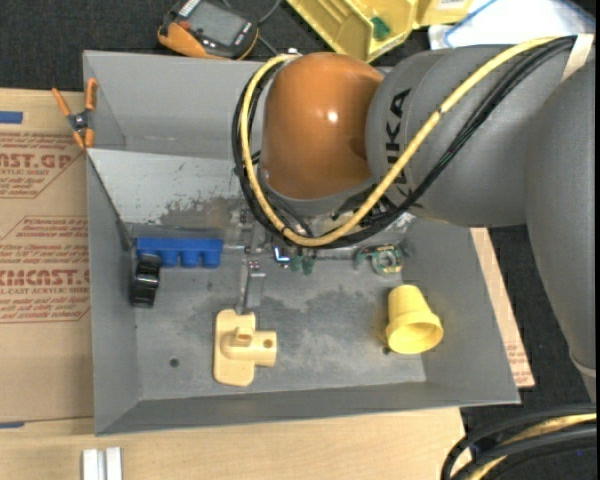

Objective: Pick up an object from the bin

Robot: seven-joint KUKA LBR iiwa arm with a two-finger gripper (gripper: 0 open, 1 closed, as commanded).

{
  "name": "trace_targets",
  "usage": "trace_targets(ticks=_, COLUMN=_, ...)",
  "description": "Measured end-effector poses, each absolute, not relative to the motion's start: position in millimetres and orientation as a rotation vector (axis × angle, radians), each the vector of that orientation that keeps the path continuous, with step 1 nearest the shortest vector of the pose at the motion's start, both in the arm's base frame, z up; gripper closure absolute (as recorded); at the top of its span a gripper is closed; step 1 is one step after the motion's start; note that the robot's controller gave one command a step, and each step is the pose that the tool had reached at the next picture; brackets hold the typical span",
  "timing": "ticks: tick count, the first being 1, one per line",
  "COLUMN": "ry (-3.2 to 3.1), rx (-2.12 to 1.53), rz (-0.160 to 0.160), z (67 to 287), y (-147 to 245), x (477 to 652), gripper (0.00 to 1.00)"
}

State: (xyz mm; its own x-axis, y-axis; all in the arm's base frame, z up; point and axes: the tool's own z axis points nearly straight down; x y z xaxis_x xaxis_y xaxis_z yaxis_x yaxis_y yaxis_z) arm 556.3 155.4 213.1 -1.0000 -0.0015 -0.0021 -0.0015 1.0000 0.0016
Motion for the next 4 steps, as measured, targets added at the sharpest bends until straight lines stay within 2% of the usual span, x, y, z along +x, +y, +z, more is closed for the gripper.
trace_targets(ticks=1, ry=3.123, rx=-0.326, rz=0.003, z=104.1, y=139.0, x=522.3, gripper=0.00)
trace_targets(ticks=2, ry=3.010, rx=-0.864, rz=0.002, z=127.4, y=139.2, x=488.5, gripper=0.00)
trace_targets(ticks=3, ry=3.141, rx=-0.169, rz=0.001, z=98.4, y=116.9, x=502.2, gripper=0.00)
trace_targets(ticks=4, ry=2.924, rx=-1.107, rz=0.002, z=76.2, y=122.5, x=504.5, gripper=0.00)
